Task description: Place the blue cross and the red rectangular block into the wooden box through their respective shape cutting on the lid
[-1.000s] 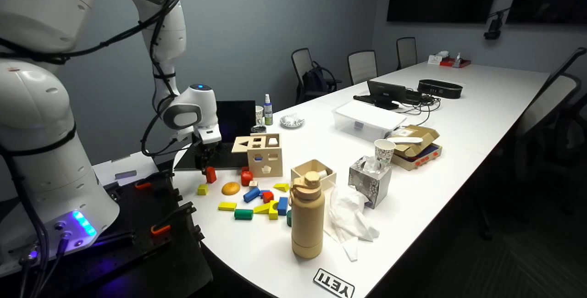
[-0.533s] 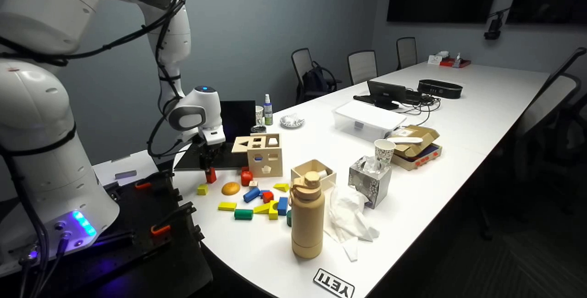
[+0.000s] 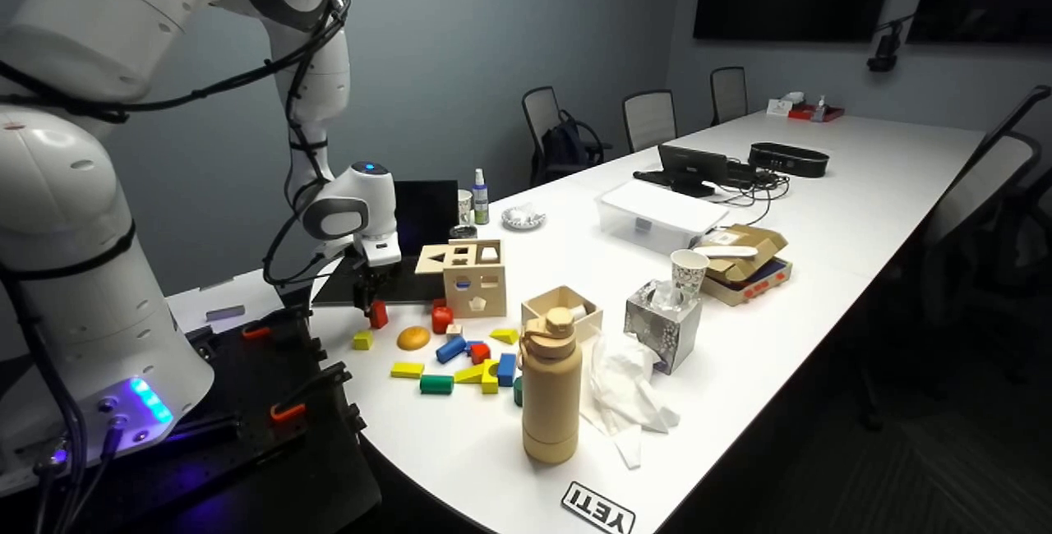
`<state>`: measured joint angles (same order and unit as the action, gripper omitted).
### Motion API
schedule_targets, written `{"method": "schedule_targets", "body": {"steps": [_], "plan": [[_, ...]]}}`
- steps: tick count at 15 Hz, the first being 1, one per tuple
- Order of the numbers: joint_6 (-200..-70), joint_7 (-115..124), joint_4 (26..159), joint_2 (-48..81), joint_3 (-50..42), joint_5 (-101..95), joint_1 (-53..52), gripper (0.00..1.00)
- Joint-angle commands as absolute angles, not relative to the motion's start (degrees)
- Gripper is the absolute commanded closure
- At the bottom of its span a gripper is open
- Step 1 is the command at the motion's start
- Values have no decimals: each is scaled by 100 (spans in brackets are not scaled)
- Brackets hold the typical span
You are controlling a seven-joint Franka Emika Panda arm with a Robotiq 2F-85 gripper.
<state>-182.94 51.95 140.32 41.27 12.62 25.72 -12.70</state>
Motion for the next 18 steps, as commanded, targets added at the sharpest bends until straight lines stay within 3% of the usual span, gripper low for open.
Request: {"method": "schedule_targets", "body": {"steps": [1, 8, 14, 18], "plan": [[-18189, 5089, 13956, 4215, 1439, 2564, -1060, 35], [-18012, 5121, 14034, 3986, 1297, 2555, -1306, 88], [-16628, 5501, 14290, 2806, 645, 2401, -2301, 92], [-15483, 6396, 14162, 1988, -355, 1037, -3135, 92]]}}
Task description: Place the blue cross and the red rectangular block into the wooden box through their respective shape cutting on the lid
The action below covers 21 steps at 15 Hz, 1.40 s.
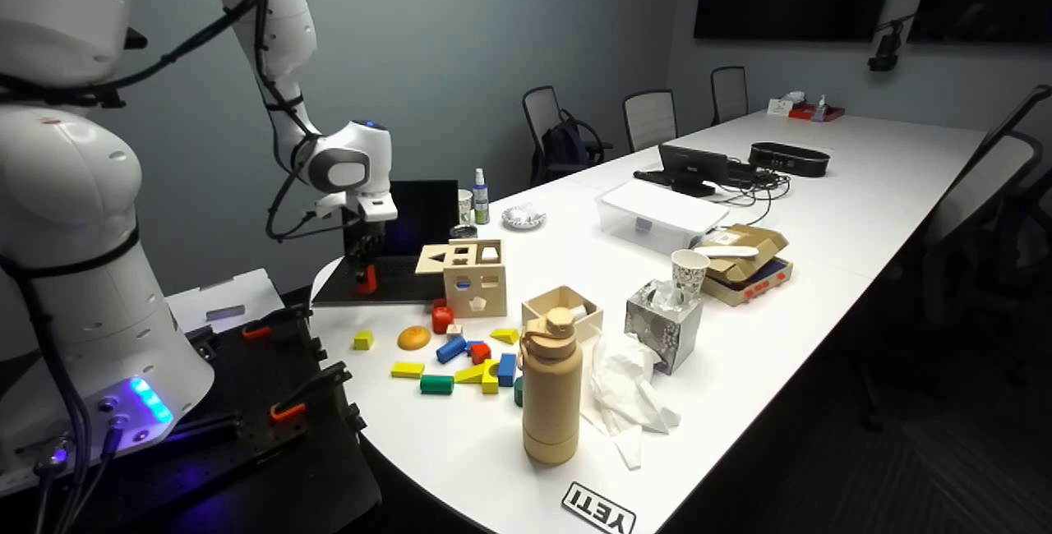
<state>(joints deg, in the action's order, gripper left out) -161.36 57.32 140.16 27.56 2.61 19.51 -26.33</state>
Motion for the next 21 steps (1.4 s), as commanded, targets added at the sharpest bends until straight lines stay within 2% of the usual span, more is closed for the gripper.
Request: {"method": "schedule_targets", "body": {"steps": [1, 5, 8, 14, 21], "plan": [[-15348, 6629, 14089, 1850, -518, 536, -3195, 92], [-15149, 6770, 13651, 1583, -629, -941, -2759, 92], [-15318, 6460, 13223, 1722, -499, -1344, -2306, 92], [-15420, 5520, 12561, 2189, -89, -957, -1672, 92], [-15395, 4842, 12046, 2819, 65, -375, -1567, 92]]}}
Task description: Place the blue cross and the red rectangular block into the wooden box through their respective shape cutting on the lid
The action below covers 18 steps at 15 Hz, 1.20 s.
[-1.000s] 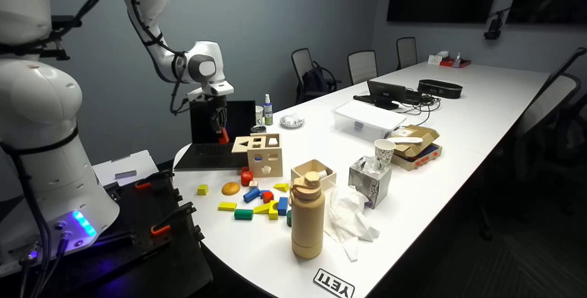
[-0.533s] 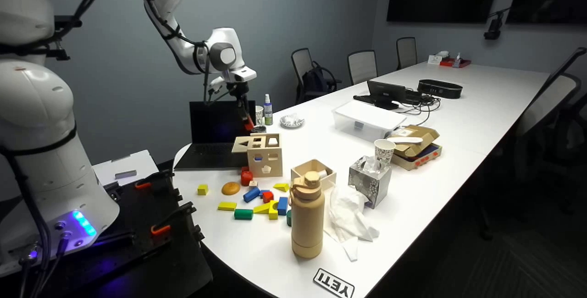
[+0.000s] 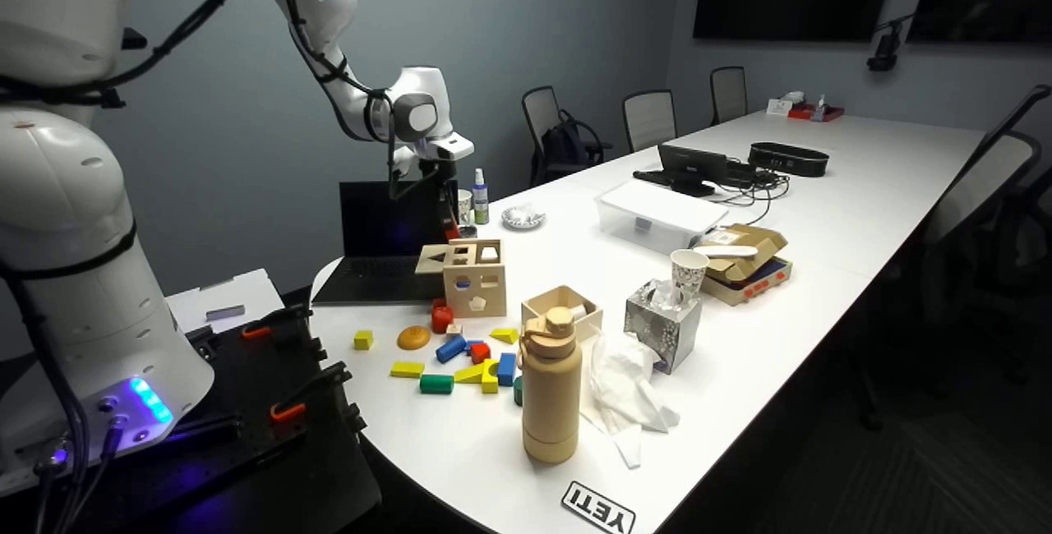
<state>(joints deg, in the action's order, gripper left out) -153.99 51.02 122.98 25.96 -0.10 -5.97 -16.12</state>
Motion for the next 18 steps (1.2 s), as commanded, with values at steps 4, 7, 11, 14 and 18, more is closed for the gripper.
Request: {"method": "schedule_targets", "body": {"steps": [4, 7, 11, 14, 18], "plan": [[-15347, 4665, 11824, 3061, 71, -202, -1560, 92], [-15315, 4489, 11735, 3154, 74, -39, -1550, 92], [-15283, 4445, 11687, 3200, 11, 34, -1598, 92], [-15281, 4442, 11666, 3235, 3, 50, -1587, 92], [-15285, 4446, 11647, 3294, -21, 52, -1574, 92]]}}
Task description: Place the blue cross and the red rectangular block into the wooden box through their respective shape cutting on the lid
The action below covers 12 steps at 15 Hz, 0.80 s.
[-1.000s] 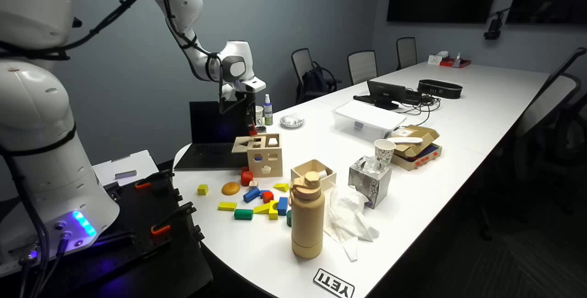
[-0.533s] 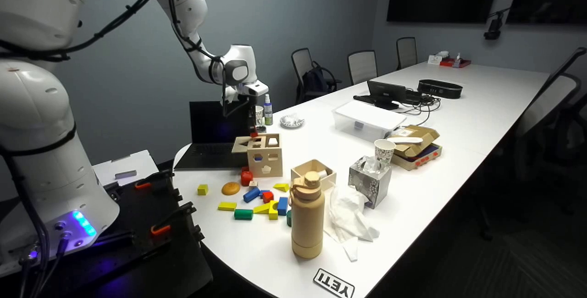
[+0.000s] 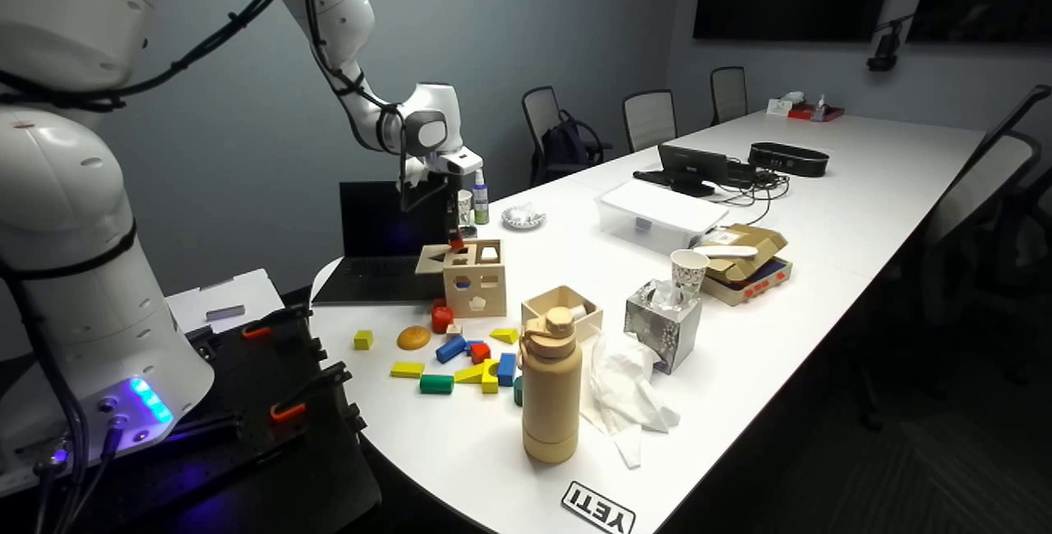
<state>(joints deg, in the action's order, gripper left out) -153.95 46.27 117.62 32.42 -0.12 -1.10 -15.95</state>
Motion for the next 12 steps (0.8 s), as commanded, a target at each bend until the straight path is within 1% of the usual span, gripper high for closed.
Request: {"method": "schedule_targets", "body": {"steps": [1, 12], "plan": [[-15290, 4449, 11646, 3301, -29, 46, -1574, 92], [-15232, 4400, 11475, 3456, -23, 85, -1508, 92]]}}
